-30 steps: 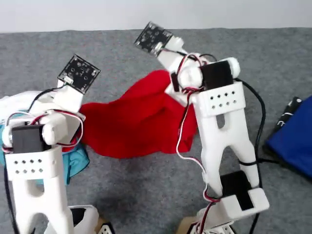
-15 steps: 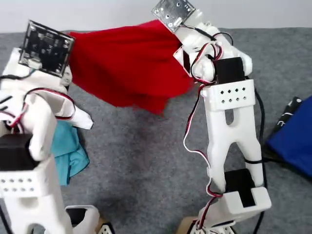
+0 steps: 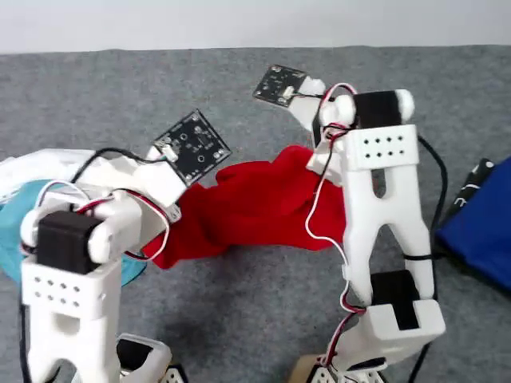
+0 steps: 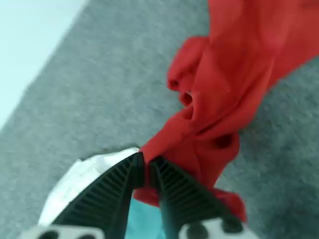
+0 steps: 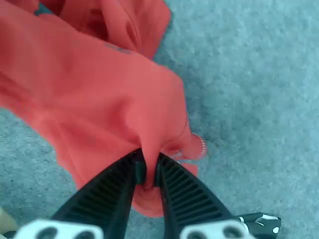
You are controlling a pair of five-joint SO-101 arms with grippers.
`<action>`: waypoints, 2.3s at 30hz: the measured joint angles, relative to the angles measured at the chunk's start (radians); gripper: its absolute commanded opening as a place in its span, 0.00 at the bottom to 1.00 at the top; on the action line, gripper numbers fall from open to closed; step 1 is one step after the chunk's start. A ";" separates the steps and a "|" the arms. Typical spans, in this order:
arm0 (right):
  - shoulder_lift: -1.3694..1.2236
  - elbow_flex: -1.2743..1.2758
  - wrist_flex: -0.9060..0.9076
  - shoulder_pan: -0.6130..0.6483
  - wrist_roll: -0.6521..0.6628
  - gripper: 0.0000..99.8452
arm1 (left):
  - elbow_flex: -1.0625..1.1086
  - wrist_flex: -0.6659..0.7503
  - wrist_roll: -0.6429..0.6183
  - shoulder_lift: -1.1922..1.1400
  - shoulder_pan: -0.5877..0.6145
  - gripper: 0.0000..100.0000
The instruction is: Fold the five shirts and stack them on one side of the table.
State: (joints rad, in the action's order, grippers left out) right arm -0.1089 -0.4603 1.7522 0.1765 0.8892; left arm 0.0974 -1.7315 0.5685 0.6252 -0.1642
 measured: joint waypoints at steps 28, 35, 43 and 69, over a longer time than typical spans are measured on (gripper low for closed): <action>0.292 0.497 0.002 0.015 -0.083 0.26 | 0.721 0.371 0.002 0.000 0.387 0.00; 0.420 0.827 -0.009 0.258 -0.100 0.26 | 0.761 0.471 0.006 0.000 0.393 0.00; 0.316 0.887 -0.175 0.313 -0.124 0.26 | 0.761 0.511 0.006 0.000 0.393 0.00; -0.003 0.887 -0.505 0.304 -0.127 0.01 | 0.839 0.562 0.006 0.000 0.393 0.00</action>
State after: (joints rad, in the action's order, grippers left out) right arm -0.1120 0.4266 1.2474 0.4803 0.7618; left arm 0.9367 -1.1699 0.5746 0.6252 0.2286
